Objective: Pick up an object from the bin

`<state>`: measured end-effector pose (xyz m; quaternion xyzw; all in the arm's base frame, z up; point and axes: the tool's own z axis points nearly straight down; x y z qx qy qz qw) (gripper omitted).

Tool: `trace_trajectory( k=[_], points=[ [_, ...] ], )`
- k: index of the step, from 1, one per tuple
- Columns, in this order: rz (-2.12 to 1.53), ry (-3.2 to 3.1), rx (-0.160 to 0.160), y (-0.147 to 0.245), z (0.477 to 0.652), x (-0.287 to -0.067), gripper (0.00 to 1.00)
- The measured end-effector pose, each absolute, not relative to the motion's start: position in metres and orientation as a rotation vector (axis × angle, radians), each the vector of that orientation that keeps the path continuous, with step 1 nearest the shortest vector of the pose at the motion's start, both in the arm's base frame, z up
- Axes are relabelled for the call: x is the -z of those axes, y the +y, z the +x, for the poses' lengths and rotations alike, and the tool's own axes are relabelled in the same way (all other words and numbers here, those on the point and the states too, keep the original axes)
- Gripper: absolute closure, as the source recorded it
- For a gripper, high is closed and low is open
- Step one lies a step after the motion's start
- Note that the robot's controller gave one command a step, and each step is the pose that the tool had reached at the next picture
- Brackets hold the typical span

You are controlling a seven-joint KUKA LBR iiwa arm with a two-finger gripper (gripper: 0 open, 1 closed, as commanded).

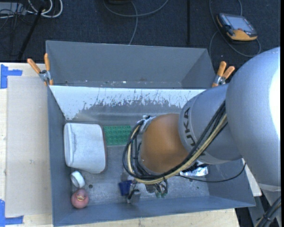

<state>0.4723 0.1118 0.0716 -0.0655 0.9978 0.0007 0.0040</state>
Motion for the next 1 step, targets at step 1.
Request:
trace_trajectory(
  k=[1],
  points=[
    [-0.241, 3.123, -0.001, 0.0912, 0.5147, -0.2504, 1.00]
  ],
)
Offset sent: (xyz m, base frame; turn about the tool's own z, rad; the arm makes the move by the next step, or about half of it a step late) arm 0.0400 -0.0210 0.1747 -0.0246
